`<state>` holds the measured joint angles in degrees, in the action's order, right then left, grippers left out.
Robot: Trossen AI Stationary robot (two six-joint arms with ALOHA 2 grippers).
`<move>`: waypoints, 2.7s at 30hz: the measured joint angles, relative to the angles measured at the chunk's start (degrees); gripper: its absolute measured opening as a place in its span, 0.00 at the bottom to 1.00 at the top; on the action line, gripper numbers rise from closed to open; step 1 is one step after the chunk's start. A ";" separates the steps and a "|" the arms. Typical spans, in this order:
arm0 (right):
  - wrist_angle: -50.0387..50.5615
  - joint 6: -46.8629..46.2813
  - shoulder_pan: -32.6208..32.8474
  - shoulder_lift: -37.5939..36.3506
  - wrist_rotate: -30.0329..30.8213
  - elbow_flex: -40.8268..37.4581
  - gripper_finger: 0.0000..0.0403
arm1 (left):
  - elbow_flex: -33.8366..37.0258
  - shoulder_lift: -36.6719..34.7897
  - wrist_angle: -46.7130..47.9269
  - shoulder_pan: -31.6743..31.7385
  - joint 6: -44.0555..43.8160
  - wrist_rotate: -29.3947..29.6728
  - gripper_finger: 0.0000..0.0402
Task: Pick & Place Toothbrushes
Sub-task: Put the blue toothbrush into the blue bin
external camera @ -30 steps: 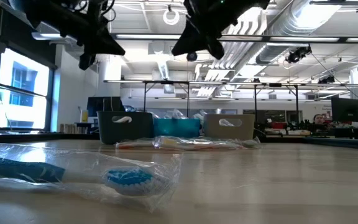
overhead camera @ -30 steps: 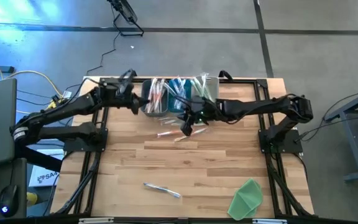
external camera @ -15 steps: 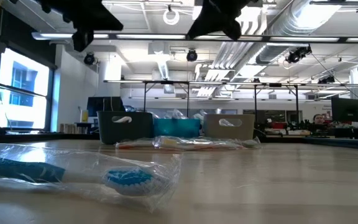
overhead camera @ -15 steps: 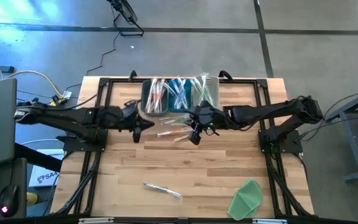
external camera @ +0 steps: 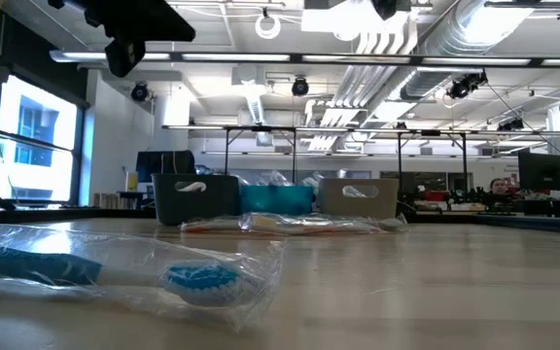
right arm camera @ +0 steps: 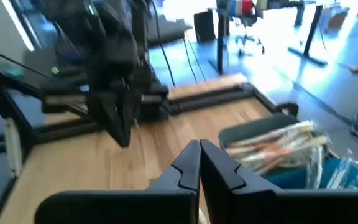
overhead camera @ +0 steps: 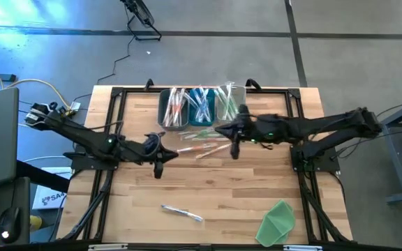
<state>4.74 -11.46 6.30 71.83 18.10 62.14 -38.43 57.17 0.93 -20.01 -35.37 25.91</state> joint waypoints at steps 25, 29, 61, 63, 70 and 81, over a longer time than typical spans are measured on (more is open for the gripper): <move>-13.85 -8.22 3.98 -22.07 -3.03 -22.46 0.00 | 0.04 11.37 -14.29 -2.86 1.20 -4.38 0.00; -14.11 -8.61 3.98 -21.73 -2.84 -22.49 0.00 | -0.94 11.39 -14.32 -3.78 1.83 -6.05 0.00; -3.72 -11.45 3.94 -21.78 0.40 -22.46 0.00 | -21.35 26.01 15.28 -8.88 12.84 -14.66 0.11; -2.83 -11.45 3.94 -21.76 0.42 -22.46 0.00 | -21.41 26.58 15.89 -8.85 12.68 -14.64 0.16; -0.69 -14.03 3.94 -21.76 0.40 -22.46 0.00 | -21.31 27.97 15.85 -8.87 10.66 -16.72 0.29; -0.16 -14.25 3.94 -21.76 3.15 -22.46 0.00 | -20.98 35.26 17.05 -8.92 9.65 -27.18 0.30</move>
<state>4.58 -25.71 10.24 50.06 21.25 39.68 -59.42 92.43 17.97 -28.93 -25.72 -1.27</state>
